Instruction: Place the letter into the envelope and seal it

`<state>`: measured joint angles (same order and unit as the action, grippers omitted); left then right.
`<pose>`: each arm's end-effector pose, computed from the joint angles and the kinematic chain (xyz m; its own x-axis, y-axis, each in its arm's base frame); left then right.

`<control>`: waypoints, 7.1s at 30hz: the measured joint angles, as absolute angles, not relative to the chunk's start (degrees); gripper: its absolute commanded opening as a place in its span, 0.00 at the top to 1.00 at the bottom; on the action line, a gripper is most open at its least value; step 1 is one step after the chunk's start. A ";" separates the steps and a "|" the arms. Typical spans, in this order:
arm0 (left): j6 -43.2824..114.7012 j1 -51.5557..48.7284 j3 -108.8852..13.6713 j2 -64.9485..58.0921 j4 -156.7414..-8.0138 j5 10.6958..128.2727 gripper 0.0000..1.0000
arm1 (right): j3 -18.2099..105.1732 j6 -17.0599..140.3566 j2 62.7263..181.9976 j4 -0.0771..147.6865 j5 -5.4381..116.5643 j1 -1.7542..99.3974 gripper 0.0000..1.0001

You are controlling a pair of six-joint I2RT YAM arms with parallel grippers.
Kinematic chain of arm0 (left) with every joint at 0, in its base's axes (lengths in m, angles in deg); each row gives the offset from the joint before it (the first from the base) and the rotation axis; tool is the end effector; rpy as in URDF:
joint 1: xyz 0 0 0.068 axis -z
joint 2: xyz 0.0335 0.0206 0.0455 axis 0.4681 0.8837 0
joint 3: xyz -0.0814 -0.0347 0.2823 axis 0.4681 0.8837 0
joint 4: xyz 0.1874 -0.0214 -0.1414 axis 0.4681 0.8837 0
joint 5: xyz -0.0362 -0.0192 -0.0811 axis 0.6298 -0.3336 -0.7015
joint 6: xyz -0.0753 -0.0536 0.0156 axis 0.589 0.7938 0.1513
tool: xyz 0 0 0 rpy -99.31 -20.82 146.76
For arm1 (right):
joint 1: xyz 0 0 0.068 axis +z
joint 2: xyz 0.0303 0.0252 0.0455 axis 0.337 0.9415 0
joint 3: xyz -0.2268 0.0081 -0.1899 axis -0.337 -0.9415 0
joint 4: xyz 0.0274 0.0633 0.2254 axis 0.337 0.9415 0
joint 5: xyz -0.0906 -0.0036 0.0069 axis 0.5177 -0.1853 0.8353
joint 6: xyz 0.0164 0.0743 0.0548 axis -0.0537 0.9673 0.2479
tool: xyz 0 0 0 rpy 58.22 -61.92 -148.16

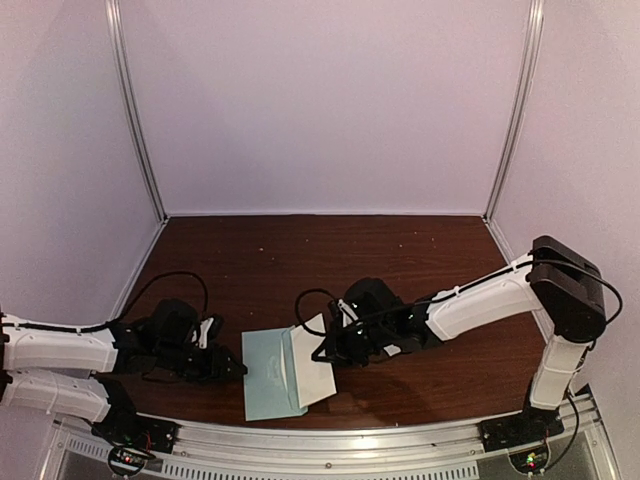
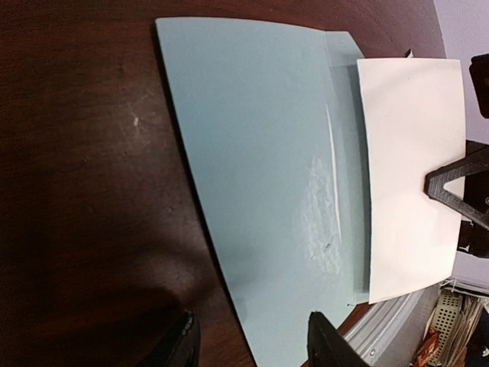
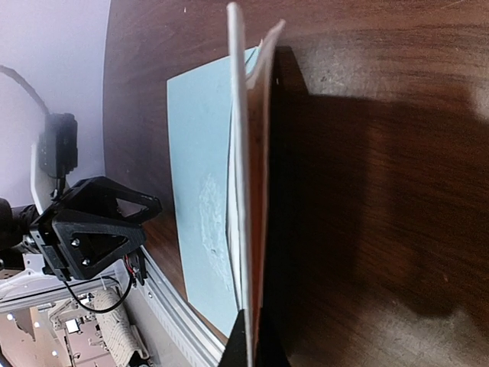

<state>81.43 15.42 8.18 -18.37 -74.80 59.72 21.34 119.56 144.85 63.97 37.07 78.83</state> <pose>0.1102 -0.1399 0.1383 -0.9710 -0.1840 -0.1523 -0.0344 0.7387 -0.6732 0.1663 0.3508 0.1670 -0.9947 -0.0819 -0.0625 -0.0987 0.5821 0.8071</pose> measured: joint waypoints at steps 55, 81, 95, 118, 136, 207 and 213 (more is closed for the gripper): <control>79.96 15.13 9.32 -10.87 -84.87 56.25 0.60 | 31.40 118.25 156.13 67.52 37.69 79.94 1.00; 79.96 15.13 9.34 -11.85 -84.79 57.41 0.61 | 35.37 114.71 156.52 73.94 41.45 81.34 0.69; 80.68 14.39 9.32 -15.66 -84.09 58.85 0.61 | 38.24 104.50 151.80 94.47 54.43 81.34 0.77; 79.74 14.39 8.05 -4.71 -91.39 54.28 0.71 | 37.91 103.24 152.41 92.52 52.05 81.34 0.85; 79.74 14.39 8.05 -1.60 -95.52 52.97 0.72 | 36.90 104.55 153.92 86.97 48.05 81.34 0.85; 80.03 14.28 7.96 0.23 -98.80 53.21 0.68 | 33.89 107.35 155.12 74.27 41.36 80.84 0.70; 80.05 14.26 8.01 0.74 -99.65 52.91 0.69 | 33.89 107.69 155.58 73.42 40.66 80.82 0.71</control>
